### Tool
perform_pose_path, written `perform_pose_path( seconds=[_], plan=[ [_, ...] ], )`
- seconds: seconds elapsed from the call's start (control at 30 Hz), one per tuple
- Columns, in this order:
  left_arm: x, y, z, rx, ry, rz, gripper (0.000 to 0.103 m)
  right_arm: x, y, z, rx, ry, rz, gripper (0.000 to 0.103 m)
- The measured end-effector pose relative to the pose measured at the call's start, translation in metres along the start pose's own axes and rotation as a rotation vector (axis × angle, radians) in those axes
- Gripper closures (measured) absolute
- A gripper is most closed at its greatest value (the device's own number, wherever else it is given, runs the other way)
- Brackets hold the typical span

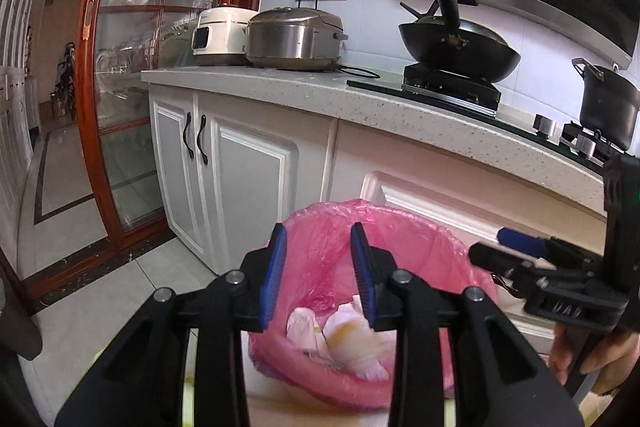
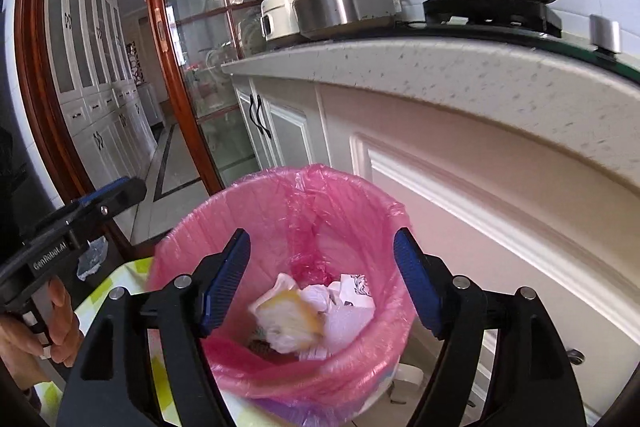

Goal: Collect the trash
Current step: 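Open both tools to drop the sponge and cup into the bin, then move both tools back over the table toward the remaining trash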

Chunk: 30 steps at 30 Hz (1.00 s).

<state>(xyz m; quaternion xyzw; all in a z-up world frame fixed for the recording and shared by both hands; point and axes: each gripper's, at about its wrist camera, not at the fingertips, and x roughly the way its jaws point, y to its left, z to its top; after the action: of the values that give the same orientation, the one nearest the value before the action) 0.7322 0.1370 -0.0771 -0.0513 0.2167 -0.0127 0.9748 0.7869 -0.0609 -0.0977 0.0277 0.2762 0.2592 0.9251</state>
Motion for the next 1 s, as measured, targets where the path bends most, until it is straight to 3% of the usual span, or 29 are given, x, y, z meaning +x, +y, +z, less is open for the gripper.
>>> perform_pose_path(
  seconds=[0.13,0.17,0.33,0.47,0.63,0.77,1.0],
  plan=[
    [-0.046,-0.009,0.000,-0.011,-0.031,0.010,0.048,-0.047,0.015,0.004,-0.034,-0.022,-0.005,0.032],
    [-0.065,-0.014,-0.001,-0.011,-0.047,0.009,0.046,-0.065,0.021,0.003,-0.041,-0.031,-0.003,0.032],
    [-0.146,-0.046,-0.012,0.005,-0.104,-0.003,0.023,-0.156,0.047,-0.021,-0.044,-0.077,-0.030,0.030],
    [-0.211,-0.071,-0.037,0.031,-0.141,0.010,0.016,-0.214,0.062,-0.057,-0.046,-0.075,-0.057,0.028],
    [-0.278,-0.099,-0.082,0.097,-0.131,0.024,0.013,-0.279,0.077,-0.106,-0.049,-0.064,-0.077,0.028],
    [-0.324,-0.107,-0.119,0.086,-0.111,0.005,0.010,-0.326,0.088,-0.147,-0.047,-0.065,-0.101,0.028],
    [-0.371,-0.114,-0.169,0.045,-0.087,-0.005,0.005,-0.375,0.102,-0.215,0.014,-0.065,-0.137,0.024]
  ],
)
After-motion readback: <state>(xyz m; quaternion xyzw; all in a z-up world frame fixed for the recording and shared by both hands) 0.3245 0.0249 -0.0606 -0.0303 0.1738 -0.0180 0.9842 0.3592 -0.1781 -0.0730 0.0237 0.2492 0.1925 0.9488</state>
